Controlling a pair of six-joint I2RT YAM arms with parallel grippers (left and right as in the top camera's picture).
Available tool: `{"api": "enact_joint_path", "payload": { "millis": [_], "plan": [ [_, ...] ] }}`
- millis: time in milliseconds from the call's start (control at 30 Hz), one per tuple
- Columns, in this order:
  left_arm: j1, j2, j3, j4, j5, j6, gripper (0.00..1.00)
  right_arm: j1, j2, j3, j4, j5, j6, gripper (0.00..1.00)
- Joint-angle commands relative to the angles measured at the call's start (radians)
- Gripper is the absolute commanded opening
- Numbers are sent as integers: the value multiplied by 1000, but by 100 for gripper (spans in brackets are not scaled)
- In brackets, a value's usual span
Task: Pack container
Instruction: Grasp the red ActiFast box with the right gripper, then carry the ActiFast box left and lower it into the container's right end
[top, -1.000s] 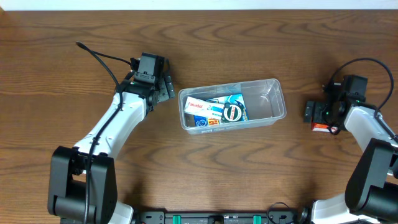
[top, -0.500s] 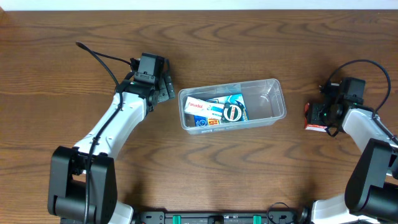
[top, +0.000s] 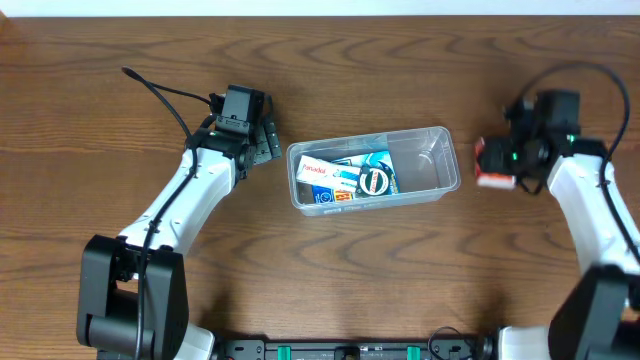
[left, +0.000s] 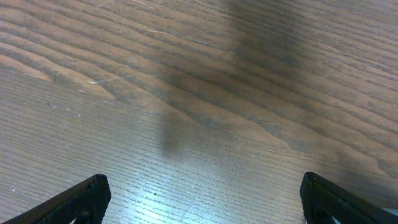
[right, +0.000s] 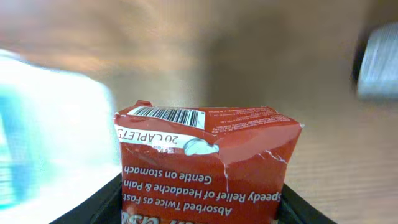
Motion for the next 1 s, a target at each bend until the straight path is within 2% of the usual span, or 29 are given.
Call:
{"api": "enact_joint_path", "payload": {
  "millis": [0,200,333,467,733,967],
  "plan": [
    [4,-4,-3,-2,-16,-1,98,99,-101,134,-34,-26,24,47],
    [4,-4,-3,-2,-16,-1,98,259,-154,192,-10,-23,24,46],
    [4,-4,-3,-2,-16,-1,98,364,-116,191,0,-11,24,45],
    [4,-4,-3,-2,-16,-1,98,434,-46,191,0,82,24,47],
    [4,-4,-3,-2,-16,-1,98,464,94,191,-37,122,47,43],
    [4,-4,-3,-2,-16,-1,98,464,139,191,-108,142,65,44]
  ]
}}
